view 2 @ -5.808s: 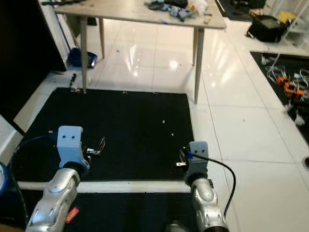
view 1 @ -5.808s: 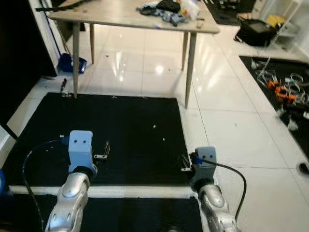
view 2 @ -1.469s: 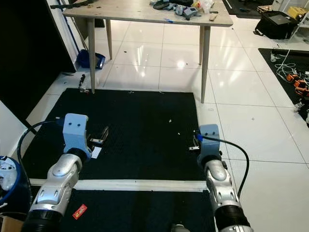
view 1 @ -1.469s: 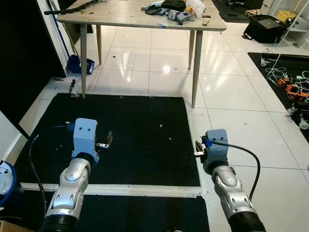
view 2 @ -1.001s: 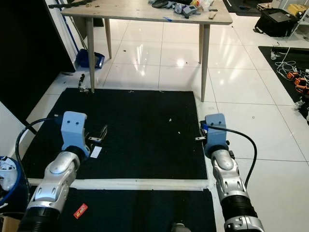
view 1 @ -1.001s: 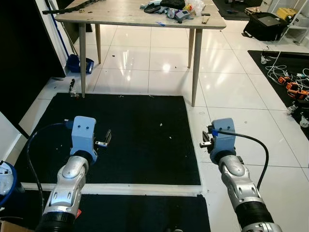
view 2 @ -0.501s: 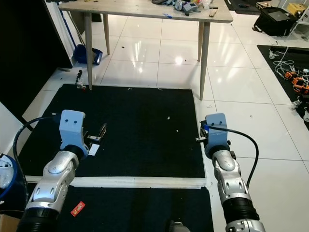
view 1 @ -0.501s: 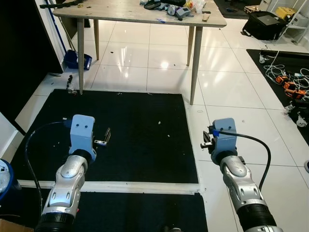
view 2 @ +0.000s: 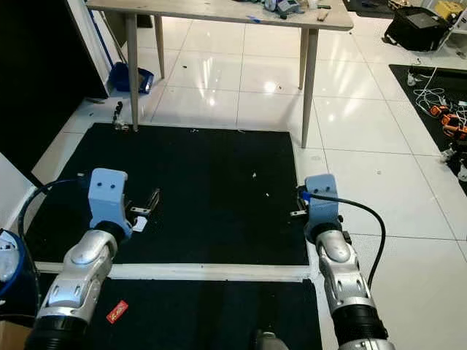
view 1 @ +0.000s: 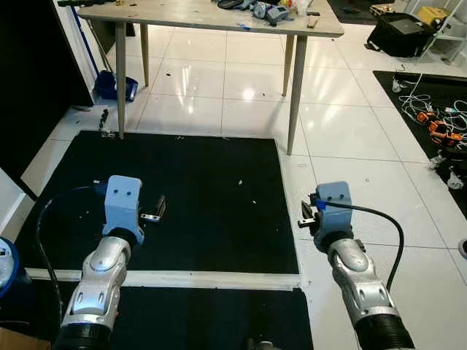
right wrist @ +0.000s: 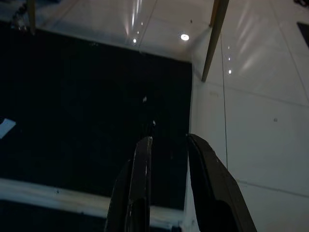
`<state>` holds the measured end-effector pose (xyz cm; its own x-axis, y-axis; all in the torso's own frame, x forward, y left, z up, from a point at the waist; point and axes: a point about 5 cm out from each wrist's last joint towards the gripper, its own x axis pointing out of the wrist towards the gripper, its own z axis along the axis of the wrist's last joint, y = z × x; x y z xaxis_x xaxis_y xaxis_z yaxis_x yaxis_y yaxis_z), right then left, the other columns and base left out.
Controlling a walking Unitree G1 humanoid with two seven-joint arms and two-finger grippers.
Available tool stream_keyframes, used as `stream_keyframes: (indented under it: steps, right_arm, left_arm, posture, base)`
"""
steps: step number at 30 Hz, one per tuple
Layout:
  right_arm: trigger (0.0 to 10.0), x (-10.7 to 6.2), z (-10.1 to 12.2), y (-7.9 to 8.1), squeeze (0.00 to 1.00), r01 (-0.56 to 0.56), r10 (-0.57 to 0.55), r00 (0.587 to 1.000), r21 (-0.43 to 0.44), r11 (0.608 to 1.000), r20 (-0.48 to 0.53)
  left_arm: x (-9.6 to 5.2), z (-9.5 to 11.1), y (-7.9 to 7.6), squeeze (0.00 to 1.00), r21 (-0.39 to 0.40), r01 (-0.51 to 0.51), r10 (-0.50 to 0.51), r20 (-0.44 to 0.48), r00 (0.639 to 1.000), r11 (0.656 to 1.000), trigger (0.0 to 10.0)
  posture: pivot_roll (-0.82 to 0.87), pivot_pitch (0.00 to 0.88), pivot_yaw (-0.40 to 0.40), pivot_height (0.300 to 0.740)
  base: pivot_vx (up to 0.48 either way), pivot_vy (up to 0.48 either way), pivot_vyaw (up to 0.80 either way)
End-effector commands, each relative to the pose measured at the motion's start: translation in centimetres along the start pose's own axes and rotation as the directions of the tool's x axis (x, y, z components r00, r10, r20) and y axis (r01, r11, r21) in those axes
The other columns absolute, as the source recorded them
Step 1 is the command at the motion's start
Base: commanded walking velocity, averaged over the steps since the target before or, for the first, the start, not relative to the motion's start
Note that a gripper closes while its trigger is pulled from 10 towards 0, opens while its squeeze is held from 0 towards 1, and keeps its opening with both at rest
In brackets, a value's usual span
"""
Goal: Picking trash to rubbish bin
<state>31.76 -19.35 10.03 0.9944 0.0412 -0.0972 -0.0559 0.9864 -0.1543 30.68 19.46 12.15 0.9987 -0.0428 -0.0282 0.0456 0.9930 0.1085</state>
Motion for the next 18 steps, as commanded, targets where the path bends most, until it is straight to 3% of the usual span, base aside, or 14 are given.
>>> stream_keyframes:
  steps: [1,11,18]
  right_arm:
    - [10.0,-0.31,-0.66,0.12,0.0,0.0,0.0,1.0,0.002,1.0,-0.024]
    - [10.0,-0.48,-1.32,0.84,0.0,-0.018,0.018,0.999,0.002,1.0,-0.045]
    - [10.0,0.05,-0.45,0.45,0.0,-0.006,0.006,1.0,-0.001,1.0,-0.028]
  left_arm:
    - [-0.37,-0.49,0.54,0.0,0.012,-0.009,0.009,-0.022,1.0,1.0,10.0]
    - [-0.22,-0.77,0.55,0.0,0.016,-0.003,0.003,-0.031,1.0,1.0,10.0]
    - [0.13,-0.55,0.16,0.0,0.01,0.009,-0.009,-0.021,1.0,1.0,10.0]
  posture:
    - [-0.04,0.192,0.002,0.74]
    - [-0.05,0.179,0.013,0.74]
    - [-0.06,0.199,0.026,0.74]
  base:
    - [0.0,0.0,0.0]
    - [0.0,0.0,0.0]
    - [0.0,0.0,0.0]
